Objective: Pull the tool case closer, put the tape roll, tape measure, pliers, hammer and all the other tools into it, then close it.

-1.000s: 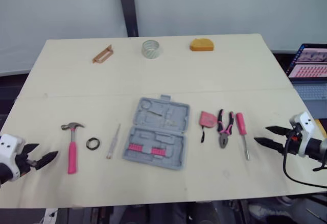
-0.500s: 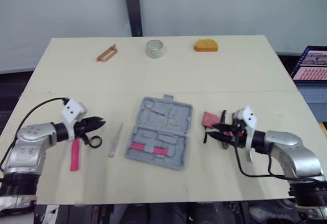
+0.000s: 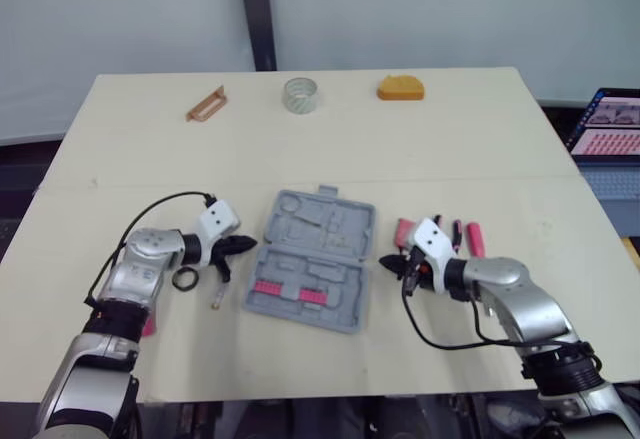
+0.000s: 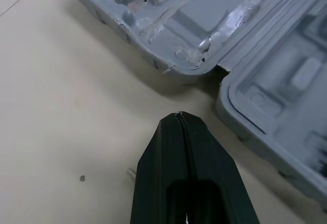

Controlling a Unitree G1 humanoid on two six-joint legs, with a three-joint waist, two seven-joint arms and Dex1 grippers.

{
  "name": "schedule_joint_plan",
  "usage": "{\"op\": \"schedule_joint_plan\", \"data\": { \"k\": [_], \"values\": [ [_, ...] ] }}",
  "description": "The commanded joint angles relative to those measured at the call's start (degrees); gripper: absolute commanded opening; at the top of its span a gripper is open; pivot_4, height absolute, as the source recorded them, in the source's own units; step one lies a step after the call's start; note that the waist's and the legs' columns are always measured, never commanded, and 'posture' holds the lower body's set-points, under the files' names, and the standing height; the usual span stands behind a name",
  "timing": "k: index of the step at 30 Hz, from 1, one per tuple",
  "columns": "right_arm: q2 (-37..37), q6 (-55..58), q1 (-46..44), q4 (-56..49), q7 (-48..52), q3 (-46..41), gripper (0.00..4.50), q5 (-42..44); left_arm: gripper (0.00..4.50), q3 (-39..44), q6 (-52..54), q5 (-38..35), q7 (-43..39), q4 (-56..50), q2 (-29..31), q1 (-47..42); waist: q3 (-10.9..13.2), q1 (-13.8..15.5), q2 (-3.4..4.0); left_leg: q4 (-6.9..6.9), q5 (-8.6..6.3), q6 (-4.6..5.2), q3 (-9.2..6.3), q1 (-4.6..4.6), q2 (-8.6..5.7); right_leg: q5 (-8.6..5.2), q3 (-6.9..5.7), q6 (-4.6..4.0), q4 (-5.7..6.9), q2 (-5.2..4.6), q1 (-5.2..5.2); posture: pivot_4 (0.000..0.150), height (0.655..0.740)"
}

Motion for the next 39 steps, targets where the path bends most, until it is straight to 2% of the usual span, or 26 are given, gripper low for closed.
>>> {"op": "schedule_joint_plan", "data": {
  "k": [1, 39],
  "values": [
    [1.1, -1.0, -0.9, 0.0, -1.0, 0.3, 0.03, -0.7, 0.0, 0.0, -2.8, 1.3, 0.7, 1.7, -0.6, -0.9, 0.0, -0.1, 0.0, 0.0, 0.0, 0.0, 0.0, 0.01, 0.0, 0.0, 0.0, 0.0, 0.01, 0.0, 0.0, 0.15, 0.74],
    [4.7, -2.3, -2.1, 3.6, 0.6, 2.2, 0.03, -0.6, 0.0, 0.8, -6.4, 0.6, -0.4, 3.9, -5.1, 0.2, 0.0, 0.0, -0.01, 0.06, 0.0, 0.0, -0.03, 0.01, 0.0, 0.0, 0.0, 0.0, 0.04, 0.0, 0.02, 0.15, 0.74]
  ]
}}
